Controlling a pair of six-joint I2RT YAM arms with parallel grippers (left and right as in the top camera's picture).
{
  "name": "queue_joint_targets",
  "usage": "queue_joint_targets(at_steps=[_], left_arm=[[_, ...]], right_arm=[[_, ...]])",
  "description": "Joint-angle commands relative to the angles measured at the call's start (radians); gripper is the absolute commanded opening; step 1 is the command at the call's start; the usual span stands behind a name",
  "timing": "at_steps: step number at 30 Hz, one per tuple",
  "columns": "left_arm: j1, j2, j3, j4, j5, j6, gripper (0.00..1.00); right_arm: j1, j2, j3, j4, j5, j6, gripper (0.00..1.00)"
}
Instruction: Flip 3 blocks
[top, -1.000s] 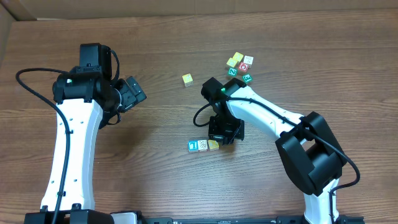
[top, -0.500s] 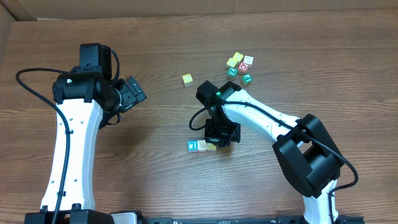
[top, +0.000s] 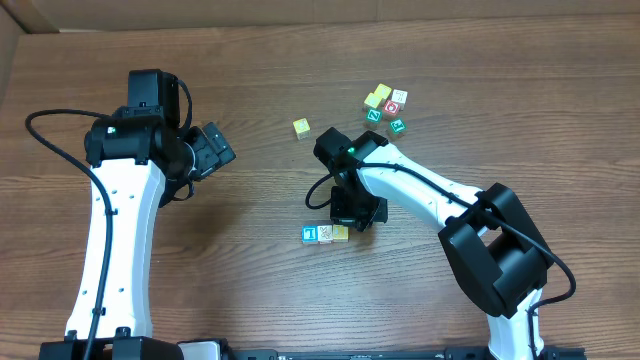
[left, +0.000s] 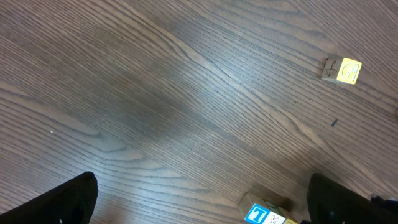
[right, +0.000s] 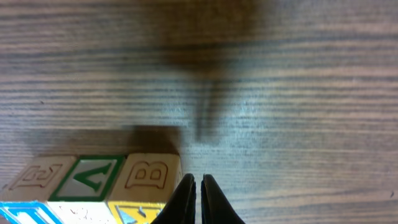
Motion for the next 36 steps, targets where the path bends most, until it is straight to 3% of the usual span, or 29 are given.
queue_joint_targets(at_steps=[1,30,33,36], left_arm=[[0.002,0.007,0.006,0.002,-0.002,0.004,1.00],[0.002,0.007,0.006,0.002,-0.002,0.004,0.99],[0.002,0.007,0.006,0.002,-0.002,0.004,1.00],[0.002,0.007,0.006,0.002,-0.002,0.004,1.00]], right_arm=[[0.005,-0.027,-0.006,0.013,0.028,-0.022,0.07],[0.005,-0.027,-0.006,0.027,-0.032,-0.022,0.09],[0.005,-0.027,-0.006,0.027,-0.032,-0.022,0.12],[0.004,-0.027,-0.006,0.027,-0.031,-0.023,0.35]])
